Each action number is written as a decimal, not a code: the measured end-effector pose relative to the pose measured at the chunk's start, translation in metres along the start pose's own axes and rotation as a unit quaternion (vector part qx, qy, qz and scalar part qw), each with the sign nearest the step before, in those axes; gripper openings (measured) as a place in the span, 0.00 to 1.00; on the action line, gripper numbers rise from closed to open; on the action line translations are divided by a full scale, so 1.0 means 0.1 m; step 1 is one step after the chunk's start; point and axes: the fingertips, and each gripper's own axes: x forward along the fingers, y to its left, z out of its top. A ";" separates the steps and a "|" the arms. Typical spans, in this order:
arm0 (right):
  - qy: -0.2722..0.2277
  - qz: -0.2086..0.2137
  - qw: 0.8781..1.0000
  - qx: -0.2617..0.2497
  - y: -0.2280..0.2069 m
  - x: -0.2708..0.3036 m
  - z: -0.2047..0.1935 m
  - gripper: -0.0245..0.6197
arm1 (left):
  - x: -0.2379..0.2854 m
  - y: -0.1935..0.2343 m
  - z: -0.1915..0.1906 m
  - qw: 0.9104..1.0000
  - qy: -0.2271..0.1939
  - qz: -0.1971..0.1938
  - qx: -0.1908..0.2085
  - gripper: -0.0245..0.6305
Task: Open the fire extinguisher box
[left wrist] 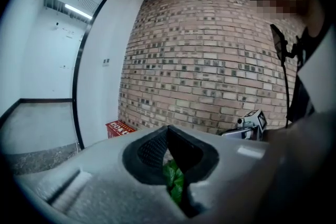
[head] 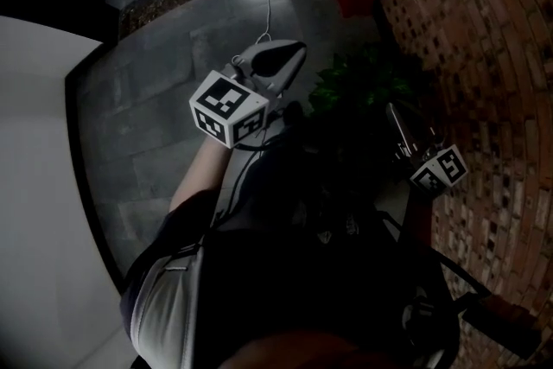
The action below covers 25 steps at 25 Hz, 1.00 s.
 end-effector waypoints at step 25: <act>0.090 0.130 0.987 -0.039 0.11 3.14 0.11 0.04 | -0.70 2.64 0.00 0.995 -0.011 0.099 -0.027 0.04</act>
